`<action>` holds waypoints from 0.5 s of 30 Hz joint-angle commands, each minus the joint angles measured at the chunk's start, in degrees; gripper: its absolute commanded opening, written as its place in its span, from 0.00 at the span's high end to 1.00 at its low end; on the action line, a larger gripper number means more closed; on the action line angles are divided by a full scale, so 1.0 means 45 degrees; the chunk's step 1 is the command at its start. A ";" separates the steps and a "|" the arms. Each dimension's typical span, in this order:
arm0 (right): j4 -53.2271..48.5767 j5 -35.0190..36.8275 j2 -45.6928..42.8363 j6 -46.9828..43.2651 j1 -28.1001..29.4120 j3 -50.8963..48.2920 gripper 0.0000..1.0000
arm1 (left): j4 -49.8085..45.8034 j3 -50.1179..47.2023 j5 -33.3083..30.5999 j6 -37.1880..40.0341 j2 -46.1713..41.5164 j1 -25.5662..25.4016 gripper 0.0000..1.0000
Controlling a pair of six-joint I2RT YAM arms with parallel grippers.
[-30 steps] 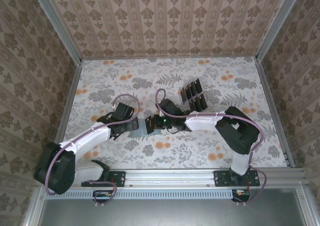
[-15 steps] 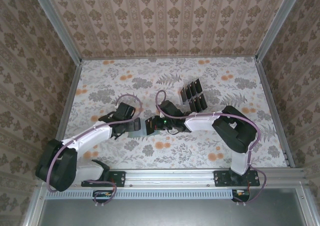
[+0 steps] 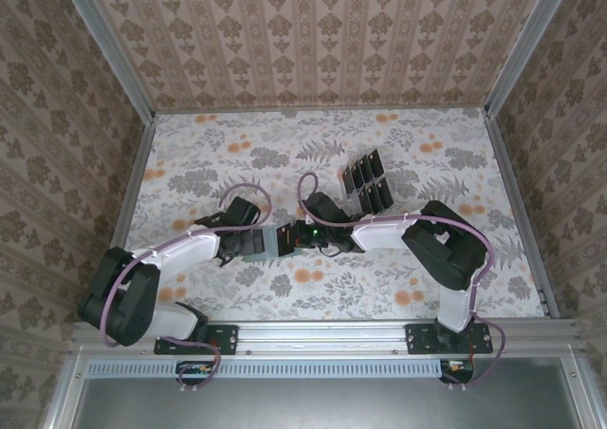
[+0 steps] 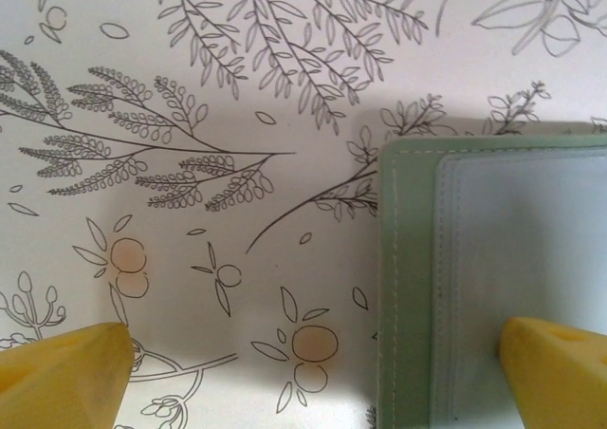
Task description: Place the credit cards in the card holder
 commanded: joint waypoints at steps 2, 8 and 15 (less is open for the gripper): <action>-0.0485 0.0621 0.0121 0.0156 -0.0142 -0.0434 1.00 | -0.0624 -0.0289 -0.0099 -0.0907 0.0204 0.0258 0.00; -0.0232 0.0526 -0.0135 0.0237 -0.0202 -0.0495 1.00 | -0.0559 -0.0585 -0.0064 -0.1253 -0.0113 0.0278 0.00; 0.1072 -0.0311 -0.0341 0.0460 -0.0305 -0.0419 1.00 | -0.0350 -0.0893 0.0190 -0.1391 -0.0478 0.0259 0.00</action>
